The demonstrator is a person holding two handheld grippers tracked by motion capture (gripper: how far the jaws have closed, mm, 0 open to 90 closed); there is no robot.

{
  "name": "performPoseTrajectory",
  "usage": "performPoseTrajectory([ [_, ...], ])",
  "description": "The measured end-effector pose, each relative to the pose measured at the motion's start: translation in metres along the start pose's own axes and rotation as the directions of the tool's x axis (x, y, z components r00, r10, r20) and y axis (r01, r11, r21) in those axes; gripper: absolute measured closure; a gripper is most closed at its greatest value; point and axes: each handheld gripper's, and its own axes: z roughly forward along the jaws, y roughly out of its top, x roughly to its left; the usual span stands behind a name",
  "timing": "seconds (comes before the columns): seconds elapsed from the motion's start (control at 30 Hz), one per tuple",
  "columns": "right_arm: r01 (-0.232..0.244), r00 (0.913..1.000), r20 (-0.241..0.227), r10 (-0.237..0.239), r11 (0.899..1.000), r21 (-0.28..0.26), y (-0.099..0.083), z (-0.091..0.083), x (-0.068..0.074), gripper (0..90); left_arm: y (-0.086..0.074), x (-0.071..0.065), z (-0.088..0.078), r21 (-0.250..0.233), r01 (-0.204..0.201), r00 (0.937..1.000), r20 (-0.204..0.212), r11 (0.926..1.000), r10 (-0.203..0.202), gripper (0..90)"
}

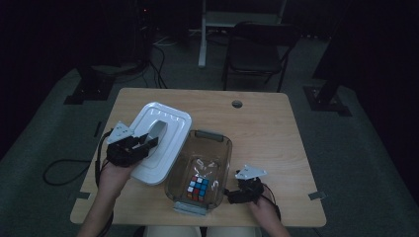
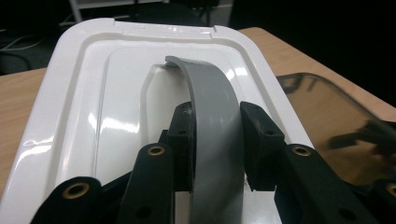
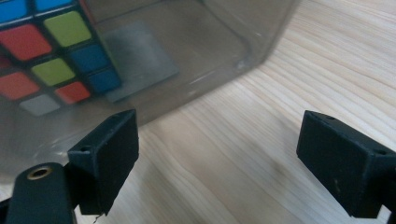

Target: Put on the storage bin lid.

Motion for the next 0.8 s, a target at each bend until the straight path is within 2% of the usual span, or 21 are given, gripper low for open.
performPoseTrajectory([
  [0.27, 0.009, 0.9996, -0.028, -0.009, 1.000, 0.000, 0.021, 0.022, 0.017, 12.7, 0.003, -0.008, 0.004, 0.012, -0.021, 0.9994, 0.027, 0.9997, 0.021, 69.0],
  [0.4, 0.007, 0.9998, -0.017, -0.007, 1.000, -0.004, 0.033, 0.035, 0.026, 12.5, 0.003, -0.010, 0.005, 0.022, -0.025, 0.9990, 0.038, 0.9994, 0.024, 69.0],
  [0.7, -0.004, 0.9993, -0.037, 0.003, 1.000, -0.027, 0.057, 0.066, 0.042, 12.5, 0.000, -0.006, 0.004, 0.041, -0.028, 0.9994, 0.022, 0.9988, 0.027, 69.0],
  [0.8, 0.004, 0.9991, -0.043, -0.005, 1.000, -0.029, 0.060, 0.069, 0.044, 12.4, -0.001, -0.005, 0.003, 0.045, -0.023, 0.9996, 0.016, 0.9987, 0.022, 69.0],
])
